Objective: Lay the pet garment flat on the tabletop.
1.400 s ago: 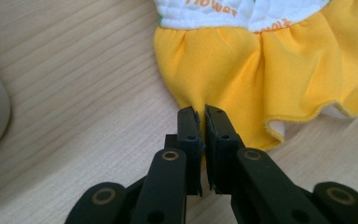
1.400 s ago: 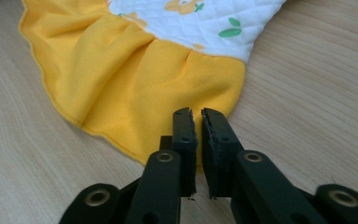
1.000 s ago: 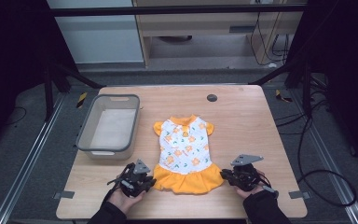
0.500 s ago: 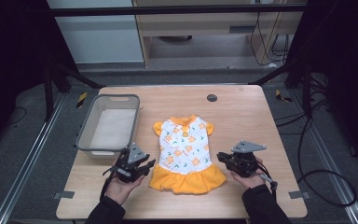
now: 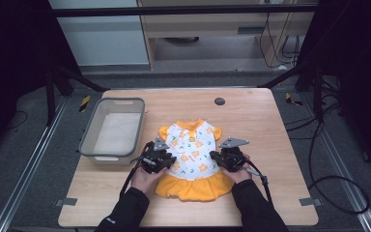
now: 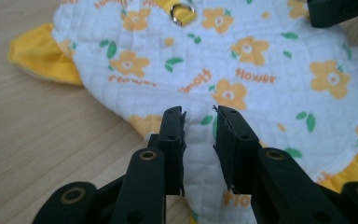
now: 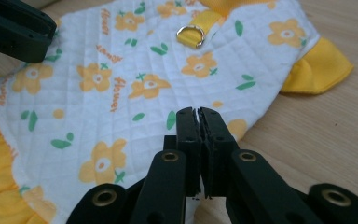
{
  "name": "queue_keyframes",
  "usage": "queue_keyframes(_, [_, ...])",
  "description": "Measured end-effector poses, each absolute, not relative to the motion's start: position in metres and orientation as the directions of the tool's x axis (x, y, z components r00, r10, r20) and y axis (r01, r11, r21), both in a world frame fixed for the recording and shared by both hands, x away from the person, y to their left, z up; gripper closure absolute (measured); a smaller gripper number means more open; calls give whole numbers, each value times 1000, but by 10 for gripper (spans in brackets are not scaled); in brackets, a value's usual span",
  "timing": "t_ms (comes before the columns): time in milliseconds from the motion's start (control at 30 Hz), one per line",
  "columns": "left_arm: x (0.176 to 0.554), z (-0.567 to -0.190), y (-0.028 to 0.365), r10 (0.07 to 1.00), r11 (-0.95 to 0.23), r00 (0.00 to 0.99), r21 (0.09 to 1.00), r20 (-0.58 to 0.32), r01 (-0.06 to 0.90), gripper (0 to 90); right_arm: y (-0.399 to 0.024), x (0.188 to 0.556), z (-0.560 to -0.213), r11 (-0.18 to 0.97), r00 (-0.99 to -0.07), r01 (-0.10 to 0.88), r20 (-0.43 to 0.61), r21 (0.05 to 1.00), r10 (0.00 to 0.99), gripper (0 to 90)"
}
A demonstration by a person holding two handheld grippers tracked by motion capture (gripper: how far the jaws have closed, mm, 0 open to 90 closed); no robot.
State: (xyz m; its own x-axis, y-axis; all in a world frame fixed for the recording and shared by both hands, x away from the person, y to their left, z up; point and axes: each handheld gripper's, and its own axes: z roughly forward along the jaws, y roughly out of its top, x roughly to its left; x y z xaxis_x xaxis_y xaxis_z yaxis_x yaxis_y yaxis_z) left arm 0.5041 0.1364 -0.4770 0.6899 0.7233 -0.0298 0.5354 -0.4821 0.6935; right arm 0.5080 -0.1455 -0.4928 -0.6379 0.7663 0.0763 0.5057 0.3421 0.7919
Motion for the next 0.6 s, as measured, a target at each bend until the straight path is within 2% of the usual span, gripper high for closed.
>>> queue_keyframes(333, [497,-490,141,720,-498,692,663,-44,560,720,-145,504,-503,387,-636,537,59,750,769,870])
queue_keyframes(600, [489,-490,143,728,-507,685,665,-11,549,717,-148,492,-503,390,-634,545,61,742,771,883])
